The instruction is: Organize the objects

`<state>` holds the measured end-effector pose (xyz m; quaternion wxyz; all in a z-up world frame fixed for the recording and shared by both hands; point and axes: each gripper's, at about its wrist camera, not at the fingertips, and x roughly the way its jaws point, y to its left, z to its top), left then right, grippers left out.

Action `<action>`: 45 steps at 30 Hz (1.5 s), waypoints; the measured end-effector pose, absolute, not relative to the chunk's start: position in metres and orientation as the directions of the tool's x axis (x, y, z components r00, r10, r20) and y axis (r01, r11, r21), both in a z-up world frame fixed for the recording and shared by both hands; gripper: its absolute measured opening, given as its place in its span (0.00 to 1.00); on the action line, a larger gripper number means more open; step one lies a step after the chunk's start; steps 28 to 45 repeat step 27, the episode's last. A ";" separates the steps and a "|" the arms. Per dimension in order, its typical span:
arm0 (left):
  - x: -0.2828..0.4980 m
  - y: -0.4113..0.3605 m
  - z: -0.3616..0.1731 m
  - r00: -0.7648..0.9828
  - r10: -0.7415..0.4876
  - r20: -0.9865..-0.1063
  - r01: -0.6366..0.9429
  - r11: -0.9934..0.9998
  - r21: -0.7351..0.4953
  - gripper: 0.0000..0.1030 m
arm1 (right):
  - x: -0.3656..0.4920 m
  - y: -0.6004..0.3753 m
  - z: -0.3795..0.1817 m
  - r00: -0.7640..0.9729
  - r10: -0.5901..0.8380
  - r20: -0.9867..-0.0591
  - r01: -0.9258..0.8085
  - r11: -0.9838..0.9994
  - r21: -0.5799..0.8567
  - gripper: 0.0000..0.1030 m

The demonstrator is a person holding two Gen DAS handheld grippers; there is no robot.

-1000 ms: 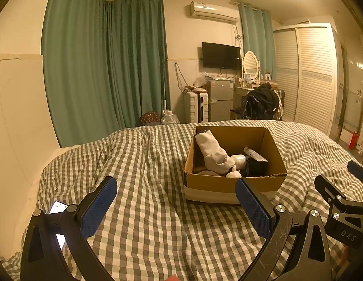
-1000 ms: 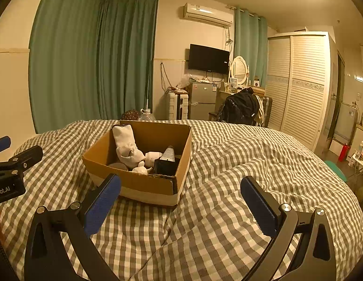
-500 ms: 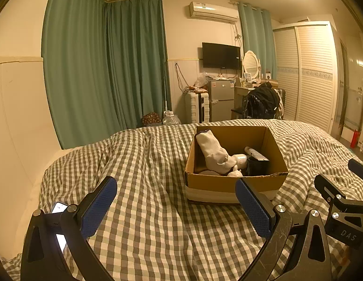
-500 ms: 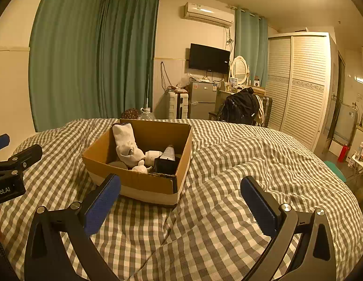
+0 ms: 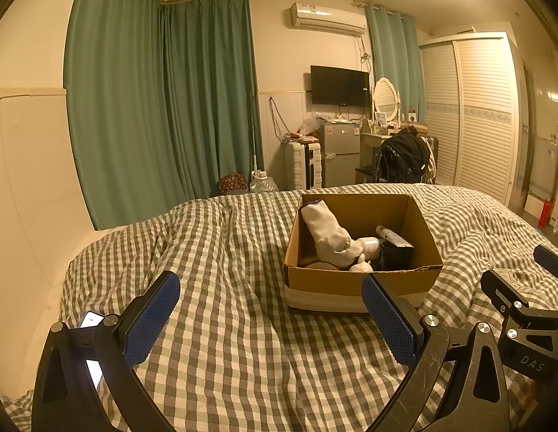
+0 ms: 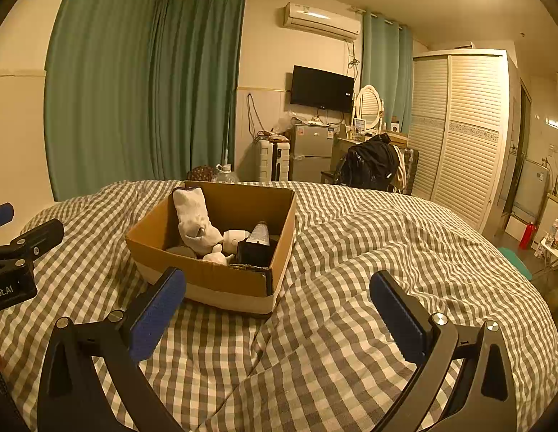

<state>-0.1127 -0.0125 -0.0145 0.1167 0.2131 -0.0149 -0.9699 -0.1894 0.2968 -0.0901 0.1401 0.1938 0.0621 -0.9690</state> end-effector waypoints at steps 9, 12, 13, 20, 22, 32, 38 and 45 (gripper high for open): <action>-0.113 -0.012 -0.015 -0.882 -0.232 -0.410 0.218 -0.973 0.081 1.00 | -0.189 0.297 -0.091 -0.885 -0.248 -0.395 0.297 -0.953 -0.068 1.00; -0.113 -0.012 -0.015 -0.881 -0.232 -0.413 0.218 -0.973 0.080 1.00 | -0.189 0.297 -0.091 -0.884 -0.248 -0.396 0.298 -0.952 -0.069 1.00; -0.113 -0.012 -0.015 -0.880 -0.231 -0.414 0.218 -0.973 0.080 1.00 | -0.189 0.297 -0.092 -0.884 -0.248 -0.397 0.299 -0.952 -0.070 1.00; -0.113 -0.013 -0.015 -0.880 -0.230 -0.417 0.216 -0.973 0.080 1.00 | -0.189 0.297 -0.092 -0.882 -0.250 -0.400 0.302 -0.950 -0.073 1.00; -0.113 -0.013 -0.016 -0.879 -0.229 -0.418 0.215 -0.973 0.080 1.00 | -0.189 0.297 -0.093 -0.881 -0.250 -0.402 0.304 -0.950 -0.075 1.00; -0.113 -0.013 -0.015 -0.883 -0.227 -0.411 0.214 -0.974 0.078 1.00 | -0.190 0.296 -0.093 -0.879 -0.249 -0.407 0.307 -0.948 -0.083 0.99; -0.113 -0.013 -0.015 -0.883 -0.227 -0.411 0.214 -0.974 0.078 1.00 | -0.190 0.296 -0.093 -0.879 -0.249 -0.407 0.307 -0.948 -0.083 0.99; -0.113 -0.013 -0.015 -0.883 -0.227 -0.411 0.214 -0.974 0.078 1.00 | -0.190 0.296 -0.093 -0.879 -0.249 -0.407 0.307 -0.948 -0.083 0.99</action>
